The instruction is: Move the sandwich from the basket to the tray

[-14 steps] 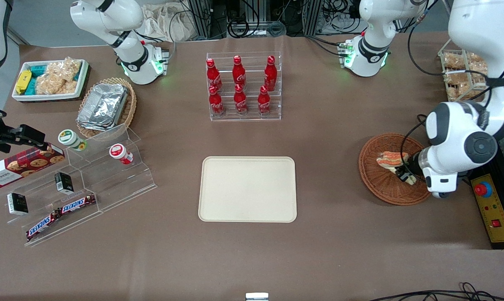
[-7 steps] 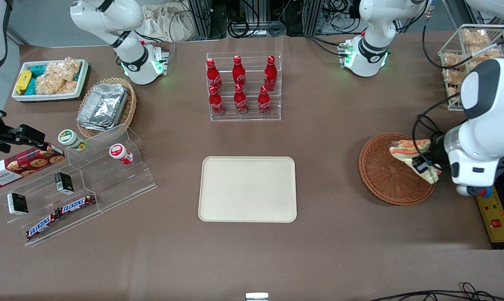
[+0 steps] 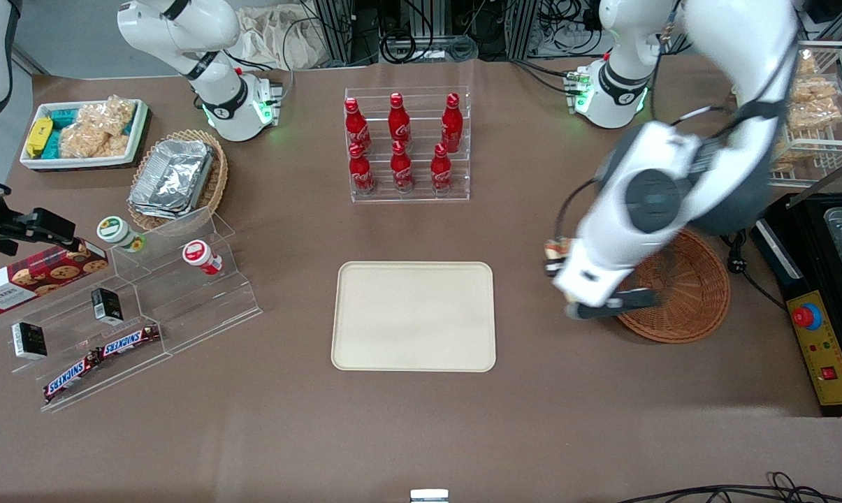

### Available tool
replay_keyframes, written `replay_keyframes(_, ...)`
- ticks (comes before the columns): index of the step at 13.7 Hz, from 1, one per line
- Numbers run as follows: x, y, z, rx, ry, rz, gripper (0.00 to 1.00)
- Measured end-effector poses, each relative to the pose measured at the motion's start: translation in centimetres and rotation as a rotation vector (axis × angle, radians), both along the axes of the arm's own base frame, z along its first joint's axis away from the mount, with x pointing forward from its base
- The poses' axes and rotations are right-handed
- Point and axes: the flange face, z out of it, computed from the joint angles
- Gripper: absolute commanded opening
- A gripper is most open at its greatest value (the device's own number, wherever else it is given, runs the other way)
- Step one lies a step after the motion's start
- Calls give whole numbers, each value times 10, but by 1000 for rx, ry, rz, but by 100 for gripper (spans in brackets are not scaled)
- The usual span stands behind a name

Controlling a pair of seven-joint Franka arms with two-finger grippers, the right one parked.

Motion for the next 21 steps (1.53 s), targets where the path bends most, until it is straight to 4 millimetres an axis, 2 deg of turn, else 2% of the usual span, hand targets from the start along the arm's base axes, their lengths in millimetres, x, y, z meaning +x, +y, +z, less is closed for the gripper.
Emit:
replay_keyframes(1, -6, -32, -27, -13, -17, -46, 5)
replay_keyframes(3, -10, -68, -74, -59, -30, -98, 5)
replay_keyframes(5, -3, -78, -104, -124, -65, -104, 6)
replay_keyframes(9, 7, -84, -146, -173, -126, -138, 12)
replay_keyframes(10, 8, -86, -157, -180, -137, -145, 19)
replay_keyframes(11, 8, -87, -167, -192, -144, -149, 45)
replay_keyframes(12, 8, -88, -176, -202, -145, -149, 99)
replay_keyframes(13, 7, -88, -183, -206, -140, -148, 99)
replay_keyframes(15, 7, -89, -187, -208, -136, -143, 99)
replay_keyframes(18, 12, -89, -178, -207, -144, -136, 99)
replay_keyframes(20, 16, -85, -157, -174, -134, -133, 99)
replay_keyframes(21, 18, -82, -138, -145, -126, -132, 99)
